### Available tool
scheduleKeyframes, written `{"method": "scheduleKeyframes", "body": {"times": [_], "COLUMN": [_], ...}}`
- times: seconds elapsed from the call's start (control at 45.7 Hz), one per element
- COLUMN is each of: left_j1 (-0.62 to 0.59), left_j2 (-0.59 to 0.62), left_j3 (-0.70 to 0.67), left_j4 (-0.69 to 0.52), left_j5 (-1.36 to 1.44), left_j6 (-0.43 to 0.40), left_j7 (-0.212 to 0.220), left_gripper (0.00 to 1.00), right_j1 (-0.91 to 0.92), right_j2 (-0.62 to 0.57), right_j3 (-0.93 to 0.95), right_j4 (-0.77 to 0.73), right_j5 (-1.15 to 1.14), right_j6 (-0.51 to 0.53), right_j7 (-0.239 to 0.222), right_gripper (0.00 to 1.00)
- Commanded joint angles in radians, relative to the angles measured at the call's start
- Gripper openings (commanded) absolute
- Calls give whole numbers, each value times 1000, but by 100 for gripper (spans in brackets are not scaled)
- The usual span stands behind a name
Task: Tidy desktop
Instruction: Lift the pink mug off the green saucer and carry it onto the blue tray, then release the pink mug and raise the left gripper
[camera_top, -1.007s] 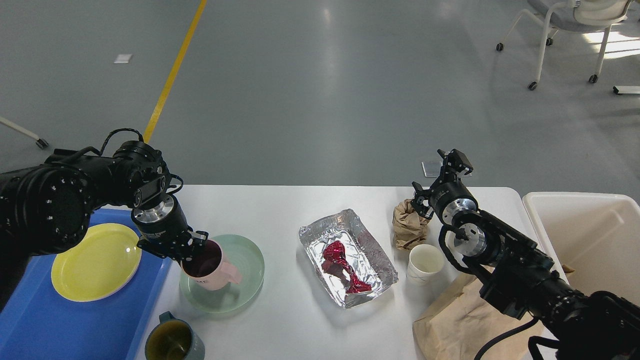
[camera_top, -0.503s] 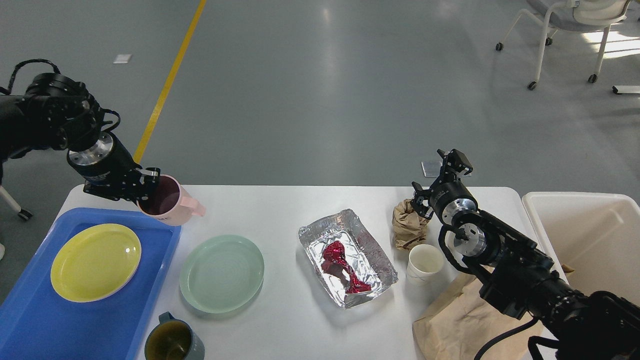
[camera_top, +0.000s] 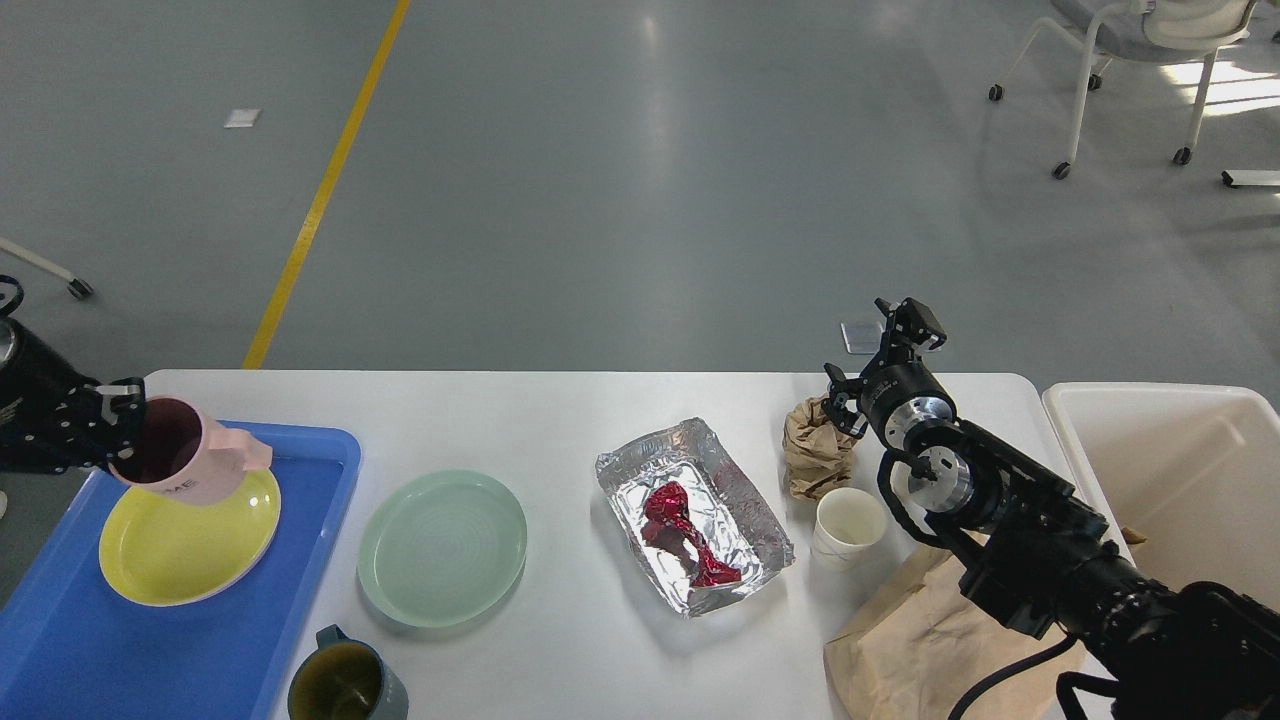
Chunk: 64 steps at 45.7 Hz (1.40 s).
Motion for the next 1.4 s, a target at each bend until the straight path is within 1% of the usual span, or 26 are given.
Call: {"method": "scheduleKeyframes", "body": {"times": [0.0,0.328,0.46,0.657,0.81,0.898,1.379], "left_j1": [14,184,227,261,368,414,448], "left_j2": [105,231,237,247,247,242,233], "left_j3": [0,-13,-14,-17,-126,-173,-178], "left_j4": [-56,-45,-45,-33,34,48,50], "left_j5": [-1,-2,-4,-7,-4,-2,-2], "left_j6": [0,0,0,0,0,0,0], "left_j7": [-3,-4,-7,-10,-3,-1,0], "left_gripper": [0,0,0,0,0,0,1], "right_j1": [0,0,0,0,0,0,0], "right_j2": [-1,1,-1,1,1,1,1], "right_j3": [0,0,0,0,0,0,0], "right_j4": [0,0,0,0,0,0,0], "right_j5": [0,0,0,0,0,0,0], "right_j6": [0,0,0,0,0,0,0], "right_j7": [0,0,0,0,0,0,0], "right_gripper": [100,100,100,100,100,100,100]}}
